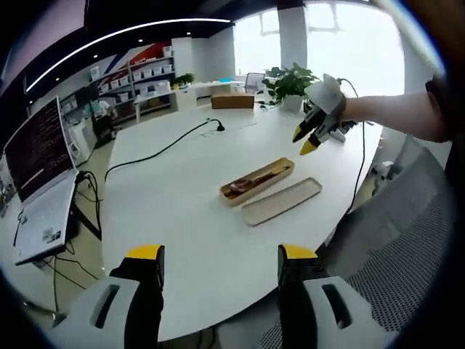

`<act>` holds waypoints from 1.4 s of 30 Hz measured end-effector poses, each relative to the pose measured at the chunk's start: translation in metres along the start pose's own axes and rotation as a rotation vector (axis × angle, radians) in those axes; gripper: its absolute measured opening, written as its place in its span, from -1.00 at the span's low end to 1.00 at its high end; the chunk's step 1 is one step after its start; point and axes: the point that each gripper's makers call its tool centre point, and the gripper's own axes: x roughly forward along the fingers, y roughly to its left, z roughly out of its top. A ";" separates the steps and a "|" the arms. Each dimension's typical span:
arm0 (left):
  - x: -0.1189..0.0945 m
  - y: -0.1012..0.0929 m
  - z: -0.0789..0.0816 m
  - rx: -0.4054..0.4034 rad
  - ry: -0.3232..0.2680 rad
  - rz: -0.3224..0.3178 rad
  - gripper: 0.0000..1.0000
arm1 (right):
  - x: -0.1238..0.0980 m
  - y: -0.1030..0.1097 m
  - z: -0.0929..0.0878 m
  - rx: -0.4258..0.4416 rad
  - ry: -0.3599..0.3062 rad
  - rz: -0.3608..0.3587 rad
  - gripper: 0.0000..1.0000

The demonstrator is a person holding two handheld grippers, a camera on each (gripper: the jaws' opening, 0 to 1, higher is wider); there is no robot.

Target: Arrange the utensils inside the cutlery case until each visible utensil rests in its matching compartment.

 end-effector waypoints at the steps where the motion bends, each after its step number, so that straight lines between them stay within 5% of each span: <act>1: 0.000 0.000 -0.001 -0.001 0.003 0.000 0.30 | -0.002 0.002 -0.001 0.004 -0.002 0.000 -0.47; 17: -0.004 0.002 -0.010 0.002 0.014 0.021 0.30 | -0.027 0.019 -0.024 0.049 -0.027 -0.039 -0.45; 24: -0.005 -0.009 0.000 0.003 -0.015 -0.020 0.33 | -0.026 0.032 -0.038 0.069 -0.025 -0.021 -0.39; 28: -0.001 -0.024 0.008 0.031 -0.023 -0.090 0.35 | -0.033 0.037 -0.048 0.076 -0.020 -0.014 -0.38; 35: 0.007 -0.038 -0.001 0.111 0.035 -0.200 0.39 | -0.038 0.037 -0.065 0.112 -0.018 -0.024 -0.33; 38: 0.012 -0.051 -0.003 0.113 0.049 -0.305 0.48 | -0.038 0.042 -0.071 0.112 -0.015 -0.010 -0.32; 42: 0.025 -0.055 -0.012 0.258 0.101 -0.360 0.50 | -0.034 0.053 -0.068 0.098 -0.027 0.021 -0.27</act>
